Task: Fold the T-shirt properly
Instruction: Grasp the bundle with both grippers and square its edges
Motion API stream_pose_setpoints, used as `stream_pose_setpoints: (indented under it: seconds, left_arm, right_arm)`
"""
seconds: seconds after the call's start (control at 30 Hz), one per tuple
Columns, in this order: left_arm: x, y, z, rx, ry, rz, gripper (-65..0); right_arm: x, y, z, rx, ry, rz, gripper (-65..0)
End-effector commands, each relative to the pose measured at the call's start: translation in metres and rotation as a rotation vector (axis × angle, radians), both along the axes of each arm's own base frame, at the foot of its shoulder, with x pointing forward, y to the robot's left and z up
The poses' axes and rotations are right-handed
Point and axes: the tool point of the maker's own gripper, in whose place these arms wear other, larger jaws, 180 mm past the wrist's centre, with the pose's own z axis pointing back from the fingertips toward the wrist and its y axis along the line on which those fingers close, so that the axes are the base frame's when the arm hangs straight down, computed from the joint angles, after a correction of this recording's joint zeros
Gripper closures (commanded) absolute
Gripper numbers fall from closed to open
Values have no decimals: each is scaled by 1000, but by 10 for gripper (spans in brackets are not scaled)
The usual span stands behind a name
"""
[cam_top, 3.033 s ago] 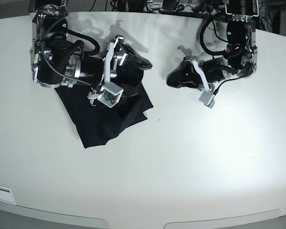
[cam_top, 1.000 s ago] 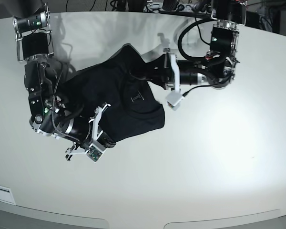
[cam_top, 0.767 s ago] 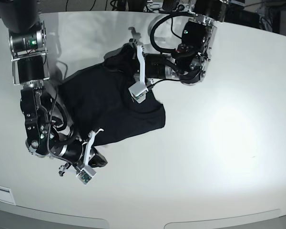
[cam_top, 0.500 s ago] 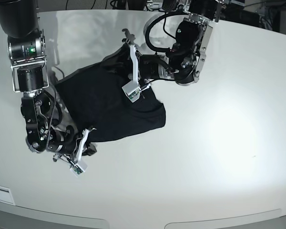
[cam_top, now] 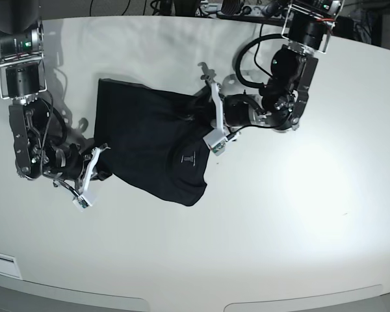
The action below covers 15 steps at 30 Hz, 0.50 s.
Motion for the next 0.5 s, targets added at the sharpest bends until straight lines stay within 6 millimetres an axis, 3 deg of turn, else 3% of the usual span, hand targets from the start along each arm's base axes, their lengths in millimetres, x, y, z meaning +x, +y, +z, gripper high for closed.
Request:
stream_pose_setpoints:
  seconds: [0.0,0.13,0.3,0.47]
  left_arm:
    - [6,30,-17,151,-3,1,0]
    - [44,54,-2,192,-112,43,0]
    - [91,64,18,189,-204,100,0]
    - [122,71,24,140,-249,174,0]
  right_arm:
    - [0,5,16,31,-41,25,0]
    - [-41,16,10,60,-26,58,0]
    - [-75,26,8,131,-22,7,0]
    - [-104,23,13,189,-31,-94,0]
